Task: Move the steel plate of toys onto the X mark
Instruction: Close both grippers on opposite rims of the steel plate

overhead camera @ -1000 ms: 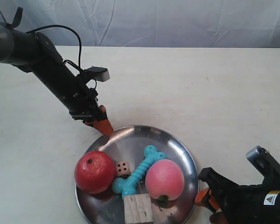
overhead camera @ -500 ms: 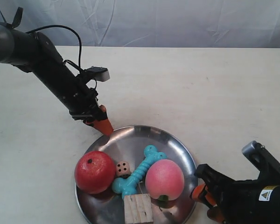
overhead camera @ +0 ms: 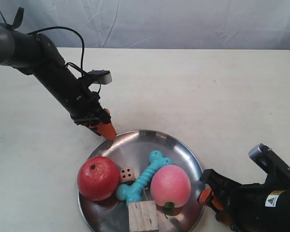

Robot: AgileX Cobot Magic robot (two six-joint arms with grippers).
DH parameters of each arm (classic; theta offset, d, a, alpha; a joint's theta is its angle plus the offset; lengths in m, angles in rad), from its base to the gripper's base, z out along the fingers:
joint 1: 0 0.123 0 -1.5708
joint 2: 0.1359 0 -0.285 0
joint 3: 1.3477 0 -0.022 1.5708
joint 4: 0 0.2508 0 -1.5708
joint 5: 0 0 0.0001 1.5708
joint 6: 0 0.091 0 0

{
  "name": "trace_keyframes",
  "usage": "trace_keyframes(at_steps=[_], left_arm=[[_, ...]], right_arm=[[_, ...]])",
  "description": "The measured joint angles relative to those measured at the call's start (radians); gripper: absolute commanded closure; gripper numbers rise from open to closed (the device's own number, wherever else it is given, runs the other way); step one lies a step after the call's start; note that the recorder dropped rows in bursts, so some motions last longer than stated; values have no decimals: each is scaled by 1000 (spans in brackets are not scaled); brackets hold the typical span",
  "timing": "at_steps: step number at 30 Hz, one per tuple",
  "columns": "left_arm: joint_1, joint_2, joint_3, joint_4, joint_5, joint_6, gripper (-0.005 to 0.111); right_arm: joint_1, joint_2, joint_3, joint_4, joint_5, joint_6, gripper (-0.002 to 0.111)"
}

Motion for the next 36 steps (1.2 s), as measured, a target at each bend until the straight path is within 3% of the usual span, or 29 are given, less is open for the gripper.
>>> trace_keyframes(at_steps=[8, 30, 36], left_arm=[[0, 0, 0, 1, 8, -2, 58], [0, 0, 0, 1, 12, 0, 58], [0, 0, 0, 9, 18, 4, 58]], right_arm=[[10, 9, -23, 0, 63, 0, 56], [297, 121, -38, 231, -82, 9, 56], [316, 128, -38, 246, -131, 21, 56]])
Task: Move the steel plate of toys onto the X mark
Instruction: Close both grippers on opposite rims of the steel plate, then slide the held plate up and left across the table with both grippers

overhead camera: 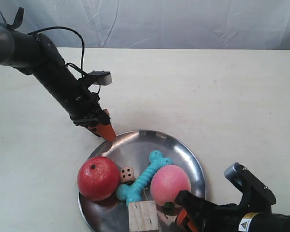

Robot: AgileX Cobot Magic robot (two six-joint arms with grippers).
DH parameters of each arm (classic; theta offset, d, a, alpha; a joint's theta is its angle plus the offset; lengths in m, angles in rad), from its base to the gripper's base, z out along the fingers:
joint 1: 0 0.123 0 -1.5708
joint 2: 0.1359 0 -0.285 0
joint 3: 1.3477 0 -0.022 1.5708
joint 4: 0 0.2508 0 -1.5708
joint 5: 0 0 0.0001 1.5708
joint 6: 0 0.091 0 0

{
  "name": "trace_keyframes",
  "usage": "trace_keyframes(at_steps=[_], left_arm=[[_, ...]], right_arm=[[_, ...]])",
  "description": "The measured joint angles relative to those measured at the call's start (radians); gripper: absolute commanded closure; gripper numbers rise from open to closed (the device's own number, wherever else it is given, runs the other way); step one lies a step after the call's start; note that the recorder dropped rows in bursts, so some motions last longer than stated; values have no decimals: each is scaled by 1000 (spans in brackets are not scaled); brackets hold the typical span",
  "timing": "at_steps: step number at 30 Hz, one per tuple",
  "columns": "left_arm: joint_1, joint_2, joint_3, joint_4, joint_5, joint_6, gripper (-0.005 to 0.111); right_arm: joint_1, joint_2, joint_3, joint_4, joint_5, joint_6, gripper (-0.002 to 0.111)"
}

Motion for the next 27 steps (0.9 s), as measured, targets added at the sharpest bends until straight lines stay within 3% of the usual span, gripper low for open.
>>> trace_keyframes(at_steps=[25, 27], left_arm=[[-53, 48, -19, 50, 19, 24, 58], [-53, 51, -21, 50, 19, 24, 58]], right_arm=[[0, 164, -126, -18, -7, 8, 56], [0, 168, -126, -18, -10, 8, 61]])
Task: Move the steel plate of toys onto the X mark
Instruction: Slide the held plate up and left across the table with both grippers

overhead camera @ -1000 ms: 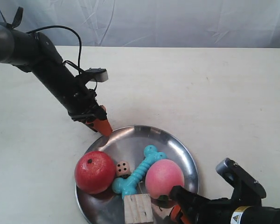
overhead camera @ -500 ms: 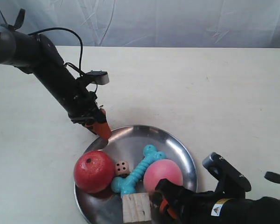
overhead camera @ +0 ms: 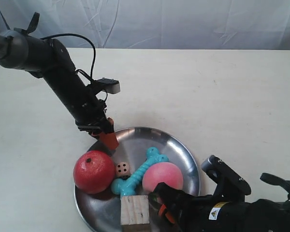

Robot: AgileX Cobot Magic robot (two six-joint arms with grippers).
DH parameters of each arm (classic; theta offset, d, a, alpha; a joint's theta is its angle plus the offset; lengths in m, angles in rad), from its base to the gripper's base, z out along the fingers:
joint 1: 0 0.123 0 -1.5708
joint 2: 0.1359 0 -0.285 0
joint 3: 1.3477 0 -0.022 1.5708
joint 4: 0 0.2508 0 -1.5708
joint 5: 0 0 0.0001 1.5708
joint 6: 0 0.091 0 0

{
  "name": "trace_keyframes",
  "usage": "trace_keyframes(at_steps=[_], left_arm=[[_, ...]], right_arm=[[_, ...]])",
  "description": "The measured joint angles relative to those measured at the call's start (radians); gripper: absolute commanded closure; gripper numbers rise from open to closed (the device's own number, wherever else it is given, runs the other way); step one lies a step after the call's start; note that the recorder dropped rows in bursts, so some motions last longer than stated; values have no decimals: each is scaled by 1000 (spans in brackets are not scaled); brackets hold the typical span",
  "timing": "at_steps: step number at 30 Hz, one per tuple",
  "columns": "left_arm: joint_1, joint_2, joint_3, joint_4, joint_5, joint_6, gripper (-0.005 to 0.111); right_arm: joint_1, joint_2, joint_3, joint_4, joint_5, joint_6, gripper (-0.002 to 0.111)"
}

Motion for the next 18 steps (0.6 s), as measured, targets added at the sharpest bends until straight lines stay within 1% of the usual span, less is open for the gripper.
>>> trace_keyframes(at_steps=[1, 2, 5, 6, 8, 13, 18], left_arm=[[0, 0, 0, 0, 0, 0, 58], [0, 0, 0, 0, 0, -2, 58], [0, 0, -2, 0, 0, -2, 59], [0, 0, -2, 0, 0, -2, 61], [0, 0, -3, 2, 0, -2, 69], [0, 6, -6, 23, -23, -7, 107], [8, 11, -8, 24, -31, -48, 107]], right_arm=[[2, 3, 0, 0, -2, 0, 66], [2, 3, 0, 0, -2, 0, 74], [4, 15, 0, 2, 5, 2, 106], [4, 17, 0, 2, 5, 2, 108], [4, 22, 0, 21, 5, 23, 108], [6, 23, 0, 25, 3, 33, 108], [6, 23, 0, 26, 5, 35, 108]])
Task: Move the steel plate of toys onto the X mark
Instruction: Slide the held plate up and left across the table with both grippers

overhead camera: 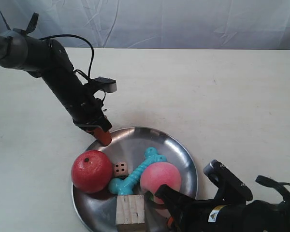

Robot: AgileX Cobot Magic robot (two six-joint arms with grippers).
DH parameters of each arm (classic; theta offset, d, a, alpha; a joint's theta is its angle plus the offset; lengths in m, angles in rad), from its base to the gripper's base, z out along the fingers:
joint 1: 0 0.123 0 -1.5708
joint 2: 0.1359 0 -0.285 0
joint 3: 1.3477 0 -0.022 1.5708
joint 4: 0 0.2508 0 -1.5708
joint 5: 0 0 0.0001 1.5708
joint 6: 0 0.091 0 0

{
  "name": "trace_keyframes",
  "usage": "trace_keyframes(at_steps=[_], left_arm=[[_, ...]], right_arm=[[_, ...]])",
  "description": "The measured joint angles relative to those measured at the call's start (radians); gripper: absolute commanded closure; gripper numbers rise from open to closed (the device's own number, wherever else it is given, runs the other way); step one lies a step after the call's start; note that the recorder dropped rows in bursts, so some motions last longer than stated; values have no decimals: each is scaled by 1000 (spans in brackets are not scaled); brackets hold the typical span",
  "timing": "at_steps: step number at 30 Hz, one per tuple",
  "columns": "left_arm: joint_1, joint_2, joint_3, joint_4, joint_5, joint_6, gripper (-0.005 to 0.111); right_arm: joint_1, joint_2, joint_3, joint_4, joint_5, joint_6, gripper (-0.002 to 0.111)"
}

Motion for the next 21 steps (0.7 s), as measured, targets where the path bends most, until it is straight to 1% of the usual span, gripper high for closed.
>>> trace_keyframes(at_steps=[6, 13, 16, 21], left_arm=[[0, 0, 0, 6, 2, -38, 107], [0, -4, -2, 53, 23, -72, 107], [0, -9, -4, 98, 57, -92, 107], [-2, -10, -42, 165, 115, -129, 107]], right_arm=[[0, 1, -25, 2, 45, 4, 108], [0, 8, -50, 0, 87, 10, 109], [0, 8, -54, -5, 99, 10, 109], [0, 16, -78, -27, 130, 10, 109]])
